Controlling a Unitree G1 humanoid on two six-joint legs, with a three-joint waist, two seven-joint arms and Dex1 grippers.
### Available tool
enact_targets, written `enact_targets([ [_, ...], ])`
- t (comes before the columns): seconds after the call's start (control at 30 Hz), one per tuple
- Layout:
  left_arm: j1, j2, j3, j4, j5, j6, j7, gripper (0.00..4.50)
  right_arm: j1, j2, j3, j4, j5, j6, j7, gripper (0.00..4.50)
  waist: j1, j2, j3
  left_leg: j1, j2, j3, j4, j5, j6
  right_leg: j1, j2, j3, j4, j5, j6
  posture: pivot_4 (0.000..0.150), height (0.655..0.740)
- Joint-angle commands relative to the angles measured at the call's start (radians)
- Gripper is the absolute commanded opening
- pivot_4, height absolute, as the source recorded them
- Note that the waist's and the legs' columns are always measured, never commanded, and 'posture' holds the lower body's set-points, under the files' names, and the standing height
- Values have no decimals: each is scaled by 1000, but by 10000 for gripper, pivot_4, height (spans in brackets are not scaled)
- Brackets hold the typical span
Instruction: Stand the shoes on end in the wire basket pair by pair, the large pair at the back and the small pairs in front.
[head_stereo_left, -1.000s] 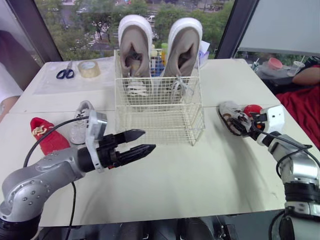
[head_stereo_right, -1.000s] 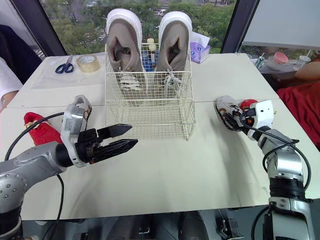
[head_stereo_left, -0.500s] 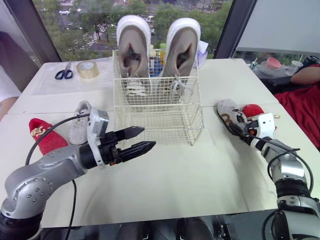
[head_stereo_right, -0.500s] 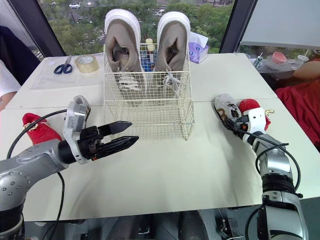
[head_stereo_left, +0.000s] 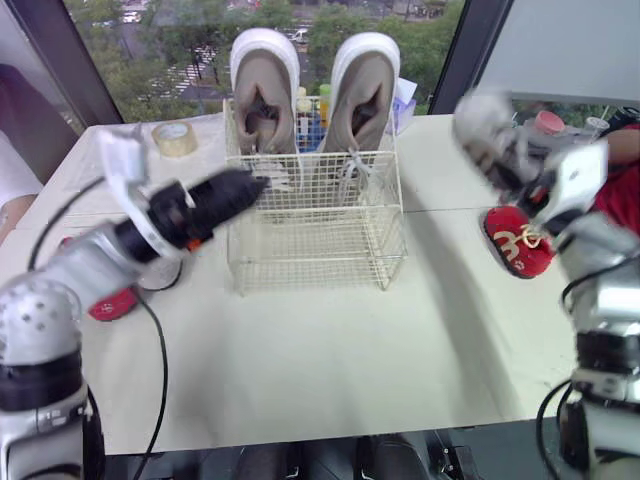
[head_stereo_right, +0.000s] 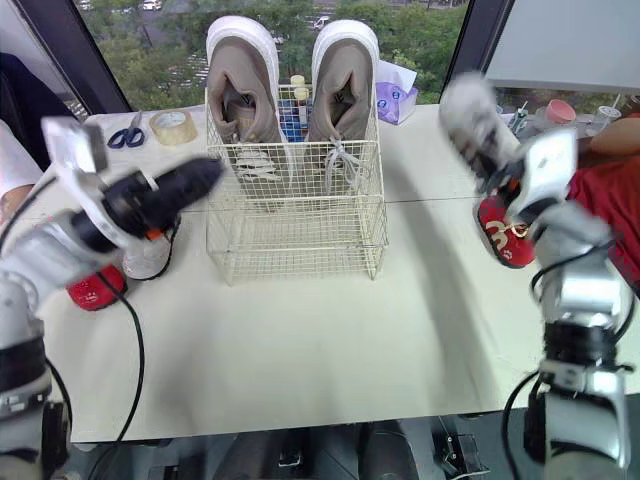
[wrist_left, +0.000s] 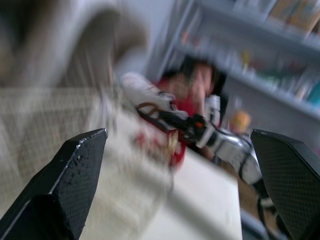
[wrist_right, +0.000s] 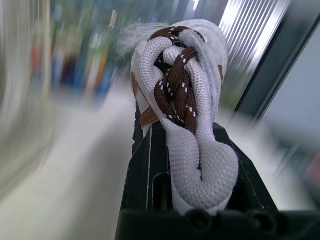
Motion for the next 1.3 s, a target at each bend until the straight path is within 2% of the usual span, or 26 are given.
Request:
enact_targets([
  [0.03,-194,-13,32,171,-33,-14,-16,44659,-177,-73,35,-163,29,-1,55,3353,0,-1,-1,0,0,0,0,0,0,0,0,0,0,0,0,1500,7400],
  [0.13,-325,-13,30,300,0,2,-70,44659,-265,-90,113,-220,22,-30,133,3353,-5,-3,-1,0,1,0,0,0,0,0,2,0,-1,0,0,1500,7400],
  [0.23,-449,0,6,423,77,7,-175,44659,-286,-112,221,-274,-45,-148,244,3353,-11,-5,-3,1,1,1,0,0,0,2,2,0,-2,0,1,1500,7400],
  [0.4,-575,20,-45,545,208,17,-366,44659,-269,-95,237,-300,-32,-174,290,3353,-9,-6,-2,0,0,2,0,0,1,2,1,0,-1,0,1,1500,7400],
  [0.6,-632,-7,-139,552,342,31,-546,44659,-267,-55,295,-301,-70,-254,337,3353,-11,-6,-2,0,0,2,0,0,0,1,1,0,-1,0,1,1500,7400],
  [0.77,-683,-57,-146,611,407,19,-606,44659,-269,-38,322,-278,-102,-307,368,3353,-10,-6,-2,0,1,2,0,0,0,1,1,0,-1,0,1,1500,7400],
  [0.87,-695,-75,-132,639,425,29,-625,37117,-271,-31,324,-272,-105,-316,378,3353,-14,-6,-2,0,1,2,0,0,0,1,1,0,-1,0,1,1500,7400],
  [0.93,-694,-77,-120,637,421,48,-636,29717,-269,-29,326,-272,-107,-322,385,3353,-18,-6,-2,0,1,2,0,0,1,1,1,0,-1,0,1,1500,7400],
  [0.97,-692,-77,-115,632,418,58,-639,23588,-267,-28,326,-273,-109,-324,388,3353,-21,-6,-2,0,1,1,0,0,1,1,1,0,-1,0,1,1500,7400],
  [1.1,-682,-80,-97,603,412,87,-637,4989,-261,-24,328,-274,-115,-328,391,3353,-27,-6,-1,0,1,1,0,0,1,1,1,1,-1,0,1,1500,7400],
  [1.13,-679,-83,-89,598,408,97,-623,2872,-260,-23,329,-272,-117,-330,391,3353,-27,-6,-1,0,1,1,0,0,1,0,1,1,-1,0,1,1500,7400],
  [1.17,-675,-85,-80,592,405,104,-608,2872,-259,-22,328,-271,-120,-331,390,3353,-27,-6,-1,0,1,1,0,0,1,0,1,1,-1,0,1,1500,7400],
  [1.3,-647,-109,-1,571,363,131,-502,2837,-231,-16,301,-278,-88,-257,369,21524,-25,-6,-1,0,1,1,0,0,1,0,1,1,-1,0,1,1500,7400],
])
